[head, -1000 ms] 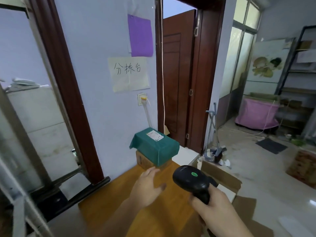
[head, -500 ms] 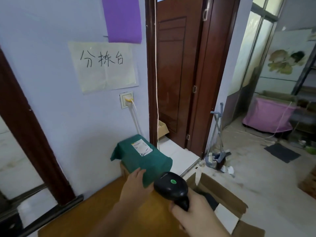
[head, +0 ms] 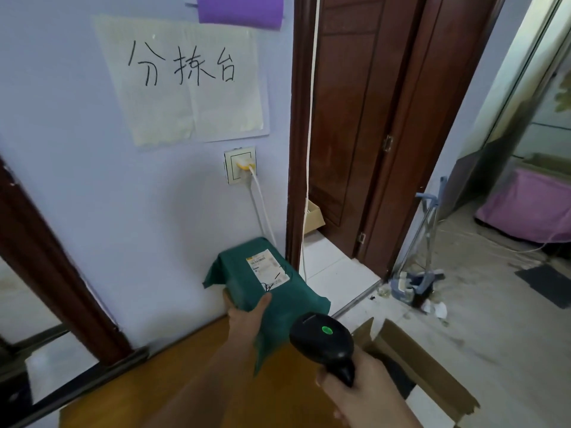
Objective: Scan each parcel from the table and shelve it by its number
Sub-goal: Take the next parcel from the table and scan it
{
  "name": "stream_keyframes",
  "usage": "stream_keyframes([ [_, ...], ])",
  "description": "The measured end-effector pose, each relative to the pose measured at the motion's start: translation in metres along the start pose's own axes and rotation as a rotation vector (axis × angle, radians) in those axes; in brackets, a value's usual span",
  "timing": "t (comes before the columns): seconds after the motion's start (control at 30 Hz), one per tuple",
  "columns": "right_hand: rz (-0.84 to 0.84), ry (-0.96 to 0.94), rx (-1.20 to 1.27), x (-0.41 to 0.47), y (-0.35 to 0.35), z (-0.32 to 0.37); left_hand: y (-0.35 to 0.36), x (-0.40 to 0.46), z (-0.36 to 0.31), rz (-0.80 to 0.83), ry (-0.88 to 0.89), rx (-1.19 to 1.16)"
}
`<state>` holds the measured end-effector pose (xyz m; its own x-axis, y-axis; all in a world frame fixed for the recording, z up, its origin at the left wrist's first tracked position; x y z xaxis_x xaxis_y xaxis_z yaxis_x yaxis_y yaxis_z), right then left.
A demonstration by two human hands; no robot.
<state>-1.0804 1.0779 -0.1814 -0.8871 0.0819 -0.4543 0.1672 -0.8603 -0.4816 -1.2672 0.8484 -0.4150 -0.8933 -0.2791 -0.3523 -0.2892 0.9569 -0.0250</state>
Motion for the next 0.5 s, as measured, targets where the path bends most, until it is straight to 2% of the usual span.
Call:
stream_keyframes([
  [0.13, -0.014, 0.027, -0.024, 0.019, 0.006, 0.0, 0.004, -0.025, -0.03, -0.011, -0.114, 0.007],
  [0.3, -0.046, 0.047, -0.037, 0.037, 0.011, -0.004, 0.005, -0.02, -0.015, -0.033, -0.199, 0.076],
  [0.5, -0.127, 0.104, -0.064, 0.049, 0.01, -0.011, 0.017, -0.001, 0.005, 0.054, -0.163, 0.027],
])
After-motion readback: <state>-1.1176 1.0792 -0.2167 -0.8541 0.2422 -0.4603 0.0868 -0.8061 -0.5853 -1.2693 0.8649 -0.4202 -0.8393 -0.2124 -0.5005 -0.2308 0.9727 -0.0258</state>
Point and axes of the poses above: each hand's wrist, its own x-axis towards the middle knuckle, its own y-axis out of the palm, z = x × y, the point moved 5 cm from there along x, towards the middle knuckle, and after that the axes turned 8 degrees about y, right-handed, at the moved point
